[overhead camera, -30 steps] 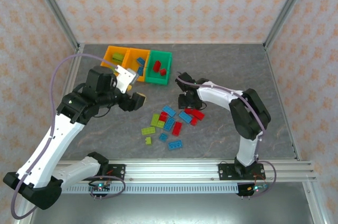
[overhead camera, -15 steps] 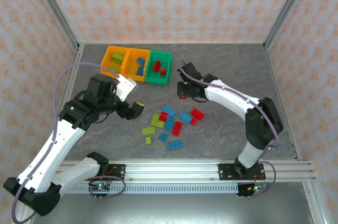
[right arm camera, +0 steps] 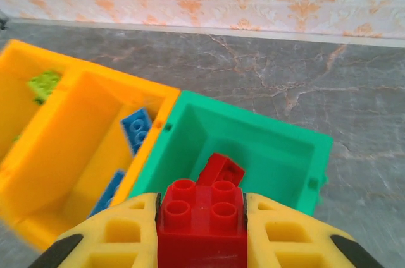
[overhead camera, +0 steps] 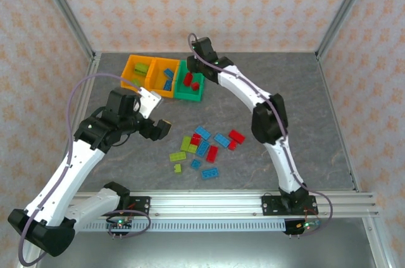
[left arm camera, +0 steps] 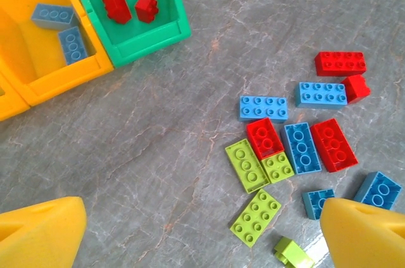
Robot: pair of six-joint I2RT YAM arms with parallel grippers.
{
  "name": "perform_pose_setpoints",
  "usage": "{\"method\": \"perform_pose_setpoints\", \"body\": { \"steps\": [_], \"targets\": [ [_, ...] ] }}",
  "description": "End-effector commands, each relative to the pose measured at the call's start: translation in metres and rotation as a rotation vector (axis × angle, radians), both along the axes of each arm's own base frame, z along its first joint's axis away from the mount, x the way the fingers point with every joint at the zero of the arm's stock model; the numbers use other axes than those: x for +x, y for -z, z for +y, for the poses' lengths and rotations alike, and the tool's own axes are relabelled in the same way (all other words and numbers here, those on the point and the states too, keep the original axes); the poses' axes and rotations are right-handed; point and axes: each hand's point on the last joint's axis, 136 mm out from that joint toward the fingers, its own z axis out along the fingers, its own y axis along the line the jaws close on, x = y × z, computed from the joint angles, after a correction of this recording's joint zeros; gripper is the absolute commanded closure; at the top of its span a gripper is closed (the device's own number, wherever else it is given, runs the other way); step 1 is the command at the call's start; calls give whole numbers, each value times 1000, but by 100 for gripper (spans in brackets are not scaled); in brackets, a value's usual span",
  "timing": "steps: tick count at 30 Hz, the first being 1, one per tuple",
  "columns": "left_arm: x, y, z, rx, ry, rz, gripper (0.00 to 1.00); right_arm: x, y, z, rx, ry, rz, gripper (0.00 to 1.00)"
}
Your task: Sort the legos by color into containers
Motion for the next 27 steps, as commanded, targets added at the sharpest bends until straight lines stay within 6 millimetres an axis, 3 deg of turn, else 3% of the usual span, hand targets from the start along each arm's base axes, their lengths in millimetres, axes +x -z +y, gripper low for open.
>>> {"method": "perform_pose_setpoints", "body": {
  "steps": [1,4,8,14,17,21,24,27],
  "targets": [
    [7,8,10,36,-63,14,4,4,19,2,-22,-16,83,70],
    [9,11,10,40,-66,29,4,7,17,11,14,-35,92,61],
    [10,14,10,44,-69,36,4,3,2,7,29,-24,83,52],
    [16,16,13,21,-146,72,4,-24,-54,-9,42,-35,63,50],
    [17,19,13,-80,-303,164,1,-58,-76,-27,46,-45,89,50],
    [7,56,7,-243,-538,308,0,-120,-94,-60,118,-35,108,48],
    [-15,93,3,-227,-676,450,6,-171,-79,-84,165,-21,169,44],
    [-42,122,-7,-118,-685,535,12,-208,-58,-109,183,31,222,40]
  ]
}}
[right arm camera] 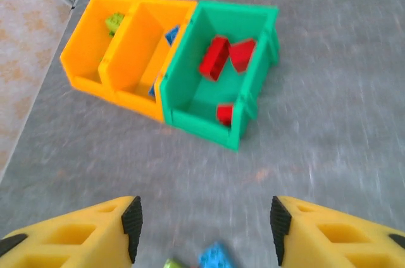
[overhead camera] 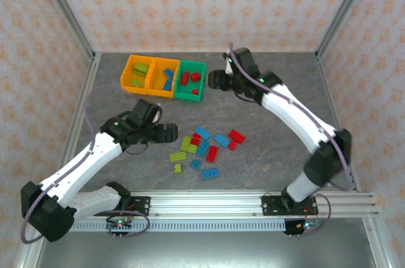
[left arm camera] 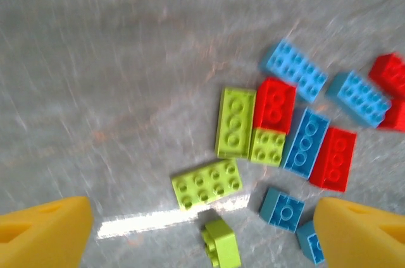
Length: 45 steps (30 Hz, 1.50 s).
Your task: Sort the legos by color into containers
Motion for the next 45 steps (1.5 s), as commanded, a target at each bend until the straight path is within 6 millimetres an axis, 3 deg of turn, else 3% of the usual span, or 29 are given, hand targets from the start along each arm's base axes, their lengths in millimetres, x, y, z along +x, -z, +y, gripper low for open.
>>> {"method": "perform_pose_setpoints", "body": {
  "steps": [1,4,8,12,18,23,27,31,33,39,42,45],
  "targets": [
    [-29,30,2,69,-143,134,15,-29,41,-16,9,60,111,39],
    [-51,54,-19,93,-87,208,20,-42,60,-32,-57,87,163,38],
    [-67,88,-45,76,-27,315,23,-42,73,-31,-104,72,209,37],
    [-67,107,-45,154,-13,341,33,-37,74,-21,-87,47,226,37],
    [-67,129,-44,175,-22,356,61,-35,75,-19,-91,46,233,37],
    [-67,131,-43,177,-13,350,80,-42,72,-17,-77,22,236,36],
    [-55,104,-45,138,-10,251,88,-63,71,0,-27,-100,250,36],
    [-24,56,-27,184,-44,59,88,-95,71,26,15,-259,267,35],
    [3,33,-9,204,-107,-9,88,-100,66,36,50,-296,255,35],
    [106,-16,59,194,-415,-190,88,-73,65,36,45,-210,158,31],
    [153,-28,93,198,-556,-238,88,-56,59,44,40,-207,143,30],
    [194,-32,121,246,-614,-273,87,-55,53,57,78,-247,172,31]
  ]
}}
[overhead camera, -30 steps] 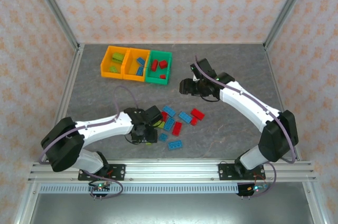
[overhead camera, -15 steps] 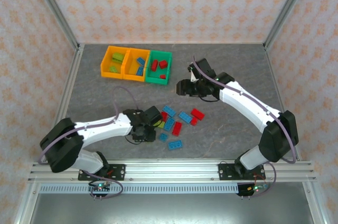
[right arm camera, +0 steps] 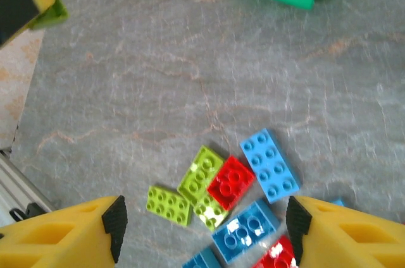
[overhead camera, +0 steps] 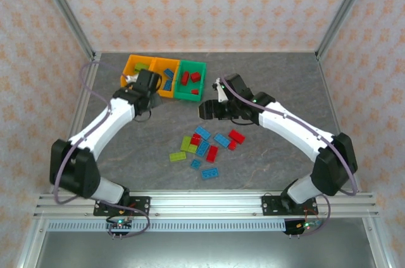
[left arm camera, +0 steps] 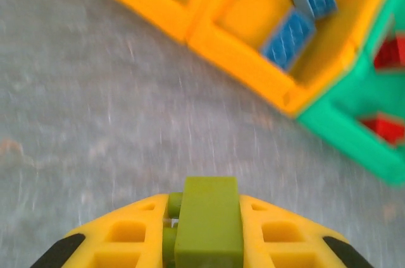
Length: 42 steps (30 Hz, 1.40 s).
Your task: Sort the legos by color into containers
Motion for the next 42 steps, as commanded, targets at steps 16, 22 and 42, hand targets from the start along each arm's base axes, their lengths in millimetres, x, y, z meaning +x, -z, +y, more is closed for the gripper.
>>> {"method": "perform_pose_setpoints", "body": {
  "steps": [16,22,42],
  "targets": [
    [169,25,107,158,-53,91,53,-9,-12,-32,-49,98,-36,31],
    [127,-39,58,34,63,-26,52,0,11,-93,-206,394,-80,29],
    [-145,-84,-147,170,1249,-63,12,-7,125,-124,-191,809,273,1]
  ]
}}
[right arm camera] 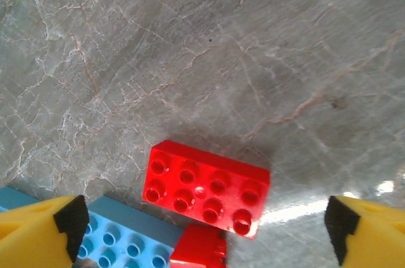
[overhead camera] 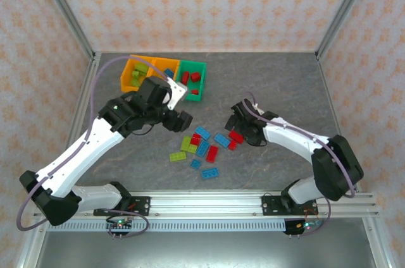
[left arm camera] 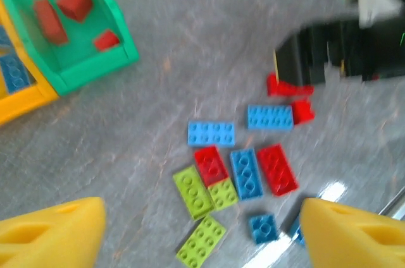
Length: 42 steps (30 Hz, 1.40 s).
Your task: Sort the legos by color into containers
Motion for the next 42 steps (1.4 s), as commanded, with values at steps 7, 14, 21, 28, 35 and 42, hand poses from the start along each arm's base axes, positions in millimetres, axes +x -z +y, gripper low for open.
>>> {"method": "perform_pose_setpoints", "body": {
  "steps": [7,14,21,28,35,42],
  "targets": [
    [-28,-5,20,26,98,-114,0,2,28,14,-99,71,164,6],
    [-22,-10,34,46,34,-188,0,-10,52,15,-119,127,203,21],
    [-16,-5,46,112,-23,-193,0,-16,42,31,-71,49,225,14],
    [-13,-3,48,122,-35,-200,0,1,-12,20,-117,23,85,9],
    [-16,1,41,108,-1,-173,0,-19,11,13,-115,46,177,4],
    [-18,2,38,96,21,-168,0,-12,38,29,-73,55,252,4]
  ]
}}
